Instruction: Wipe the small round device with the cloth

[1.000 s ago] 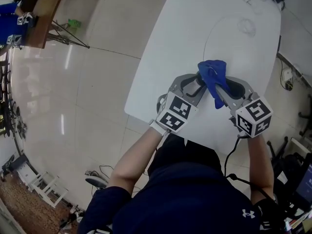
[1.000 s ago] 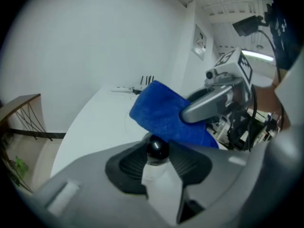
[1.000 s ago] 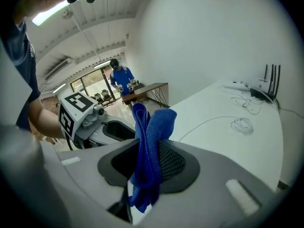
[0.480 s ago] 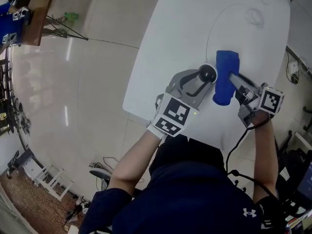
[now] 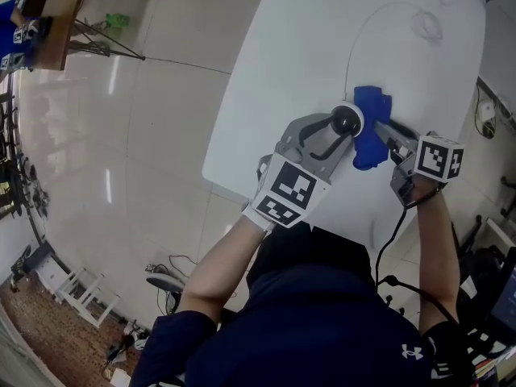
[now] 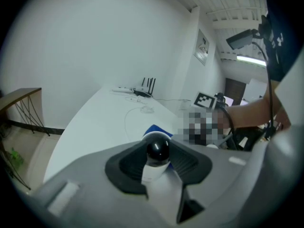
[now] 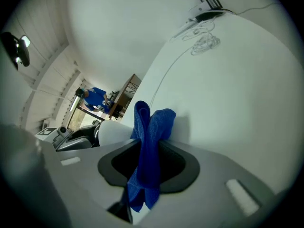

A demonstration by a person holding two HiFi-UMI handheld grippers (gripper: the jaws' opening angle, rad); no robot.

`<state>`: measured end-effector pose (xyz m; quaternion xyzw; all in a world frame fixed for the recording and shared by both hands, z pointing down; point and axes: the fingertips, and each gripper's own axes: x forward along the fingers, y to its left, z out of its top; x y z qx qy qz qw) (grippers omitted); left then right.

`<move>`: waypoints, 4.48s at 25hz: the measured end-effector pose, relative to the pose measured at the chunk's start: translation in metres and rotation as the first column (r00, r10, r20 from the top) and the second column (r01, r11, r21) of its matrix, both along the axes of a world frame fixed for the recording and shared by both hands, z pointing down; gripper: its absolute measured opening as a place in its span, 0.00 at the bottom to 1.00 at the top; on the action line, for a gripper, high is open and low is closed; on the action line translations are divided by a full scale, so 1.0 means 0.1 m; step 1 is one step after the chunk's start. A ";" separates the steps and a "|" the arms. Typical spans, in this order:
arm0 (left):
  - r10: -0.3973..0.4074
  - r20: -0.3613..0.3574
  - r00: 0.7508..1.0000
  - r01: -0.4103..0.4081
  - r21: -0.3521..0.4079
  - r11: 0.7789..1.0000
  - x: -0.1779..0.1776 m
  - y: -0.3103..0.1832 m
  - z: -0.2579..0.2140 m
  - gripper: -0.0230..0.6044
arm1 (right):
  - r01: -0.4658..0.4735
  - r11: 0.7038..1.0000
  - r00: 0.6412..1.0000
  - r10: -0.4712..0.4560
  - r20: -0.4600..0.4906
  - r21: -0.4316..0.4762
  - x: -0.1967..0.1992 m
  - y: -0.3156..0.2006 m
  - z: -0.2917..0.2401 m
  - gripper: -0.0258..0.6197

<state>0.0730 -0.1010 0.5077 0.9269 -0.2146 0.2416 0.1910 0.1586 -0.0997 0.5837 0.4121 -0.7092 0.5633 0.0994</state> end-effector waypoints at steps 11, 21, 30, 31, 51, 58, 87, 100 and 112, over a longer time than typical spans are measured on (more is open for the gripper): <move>0.031 0.092 0.995 -0.036 0.053 0.998 0.04 0.04 0.01 0.28 | 0.503 0.797 0.836 -0.350 -0.423 0.334 -0.35 -0.14 -1.11 0.21; 0.028 0.137 0.990 -0.038 0.072 0.997 -0.03 0.10 0.04 0.28 | 0.770 0.569 0.613 -0.535 -0.582 0.288 -0.69 -0.10 -1.23 0.21; 0.027 0.109 0.994 -0.034 0.060 0.998 0.03 0.05 0.02 0.28 | 0.357 0.904 0.933 -0.358 -0.041 0.234 -0.15 -0.46 -0.71 0.21; 0.027 0.108 0.994 -0.034 0.062 0.997 0.03 0.04 0.02 0.28 | 0.348 0.911 0.936 -0.350 -0.029 0.224 -0.12 -0.46 -0.62 0.21; 0.021 0.142 0.990 -0.029 0.059 0.998 -0.01 0.12 0.04 0.28 | 0.547 0.790 0.818 -0.434 -0.377 0.277 -0.36 -0.33 -0.95 0.21; 0.016 0.141 0.990 -0.026 0.070 0.997 0.04 0.06 0.04 0.28 | 0.674 0.637 0.720 -0.451 -0.528 0.374 -0.57 -0.24 -1.41 0.21; -0.052 0.079 0.996 0.044 0.107 0.993 0.09 0.00 0.01 0.28 | -0.590 0.804 0.765 0.585 0.269 -0.069 -0.18 0.65 -0.10 0.21; -0.047 0.092 0.995 0.041 0.060 0.997 0.00 0.06 0.03 0.28 | 0.015 0.922 0.927 0.133 -0.350 0.388 -0.04 -0.02 -1.04 0.21; -0.370 0.027 0.928 0.371 -0.116 0.921 -1.11 0.14 -0.12 0.23 | 0.818 0.538 0.254 -0.021 -0.967 0.203 -1.07 0.18 -1.11 0.21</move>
